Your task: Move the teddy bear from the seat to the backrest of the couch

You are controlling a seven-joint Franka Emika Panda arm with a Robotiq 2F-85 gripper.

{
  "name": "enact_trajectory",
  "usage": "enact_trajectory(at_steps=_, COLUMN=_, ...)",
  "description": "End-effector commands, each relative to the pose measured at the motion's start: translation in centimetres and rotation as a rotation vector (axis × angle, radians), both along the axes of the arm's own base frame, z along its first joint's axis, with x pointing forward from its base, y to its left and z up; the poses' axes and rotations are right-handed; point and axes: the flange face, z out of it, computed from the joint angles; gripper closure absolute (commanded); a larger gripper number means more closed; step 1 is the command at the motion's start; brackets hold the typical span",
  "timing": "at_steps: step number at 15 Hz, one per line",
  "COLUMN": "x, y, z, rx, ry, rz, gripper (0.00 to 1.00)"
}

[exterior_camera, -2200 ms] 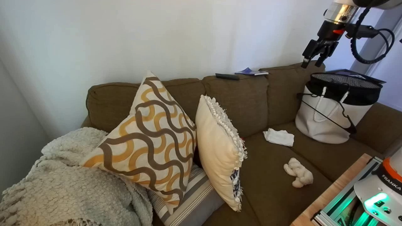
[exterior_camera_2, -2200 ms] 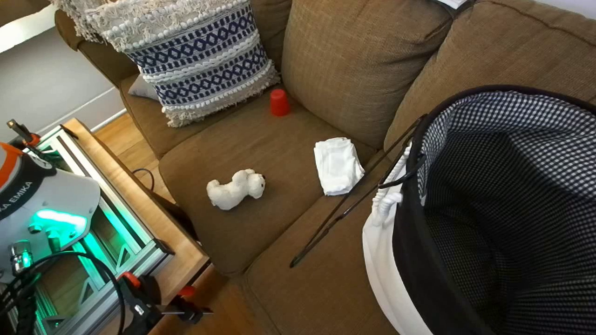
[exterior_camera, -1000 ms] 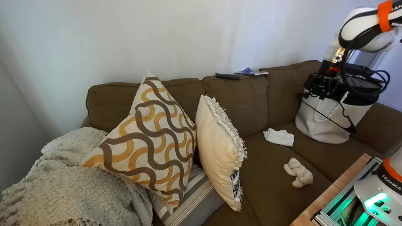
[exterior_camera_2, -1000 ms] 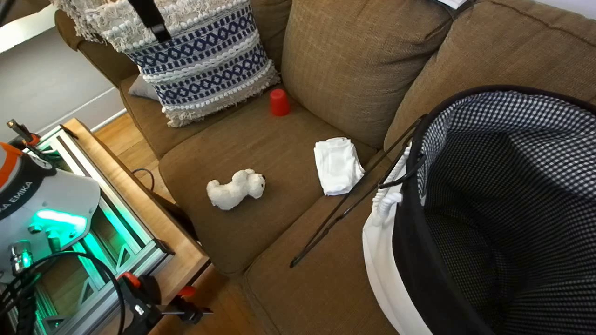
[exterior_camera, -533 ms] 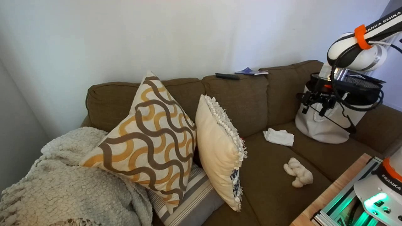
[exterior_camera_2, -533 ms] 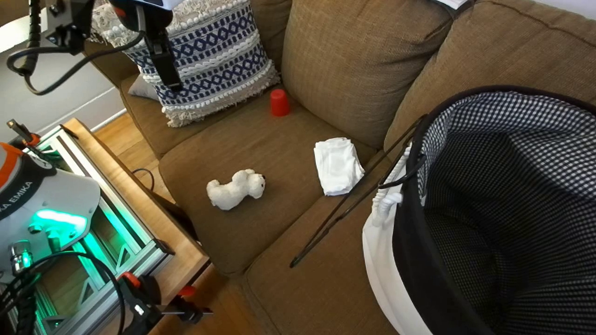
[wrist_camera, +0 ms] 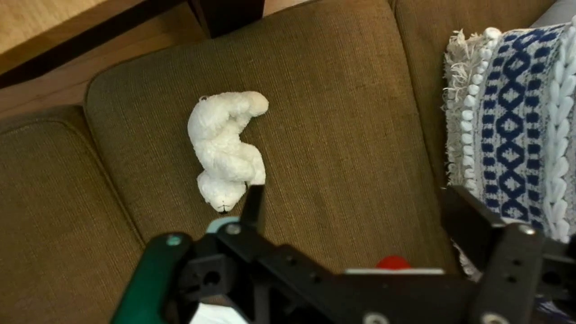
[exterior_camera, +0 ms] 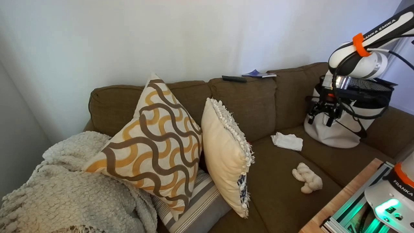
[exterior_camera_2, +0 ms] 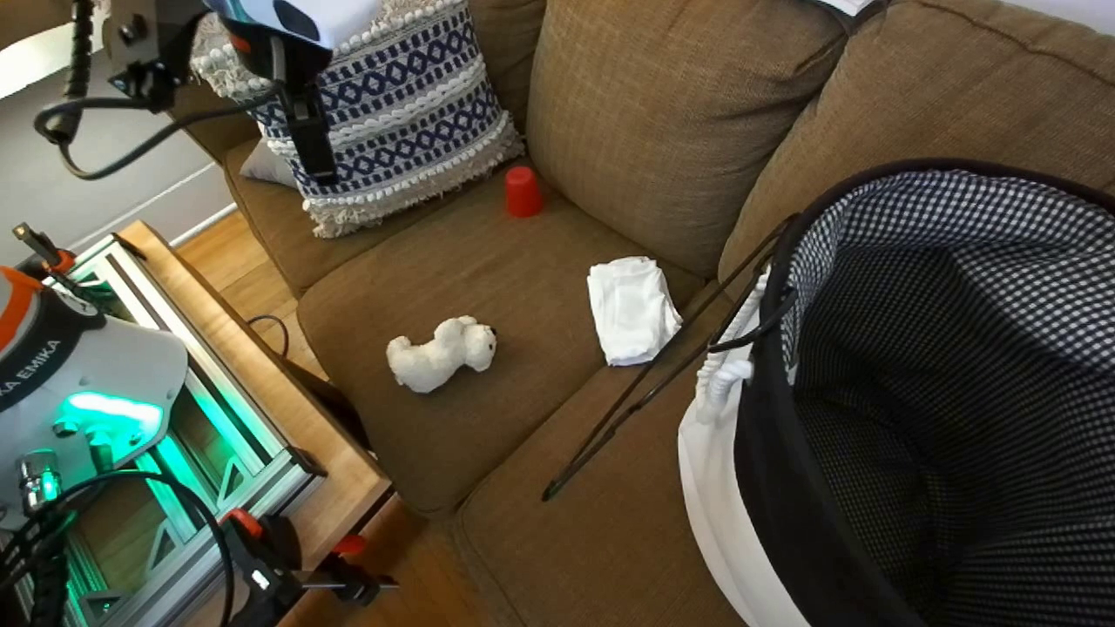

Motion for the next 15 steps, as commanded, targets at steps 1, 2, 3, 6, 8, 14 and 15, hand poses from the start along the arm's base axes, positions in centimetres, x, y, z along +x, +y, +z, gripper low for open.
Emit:
enact_trajectory(at_steps=1, x=0.9, y=-1.4, z=-6.9, rx=-0.026, ry=0.094, rz=-0.058, gripper=0.0)
enact_trajectory(at_steps=2, x=0.9, y=-1.7, z=-8.7, rx=-0.068, ry=0.122, rz=-0.085, gripper=0.0)
enact_trajectory(at_steps=3, x=1.0, y=-2.0, z=-10.5, rx=-0.092, ry=0.145, rz=-0.107, gripper=0.0)
enact_trajectory(at_steps=6, x=0.6, y=-2.8, z=-16.0, rx=-0.146, ry=0.257, rz=-0.159, gripper=0.0)
enact_trajectory(at_steps=8, x=0.6, y=-3.4, z=-19.5, rx=-0.165, ry=0.347, rz=-0.151, gripper=0.0)
enact_trajectory(at_steps=14, x=4.4, y=-6.7, z=-29.3, rx=-0.253, ry=0.434, rz=-0.097, gripper=0.0)
enact_trajectory(at_steps=15, x=4.8, y=-7.2, z=-31.1, rx=-0.262, ry=0.447, rz=-0.082, gripper=0.0)
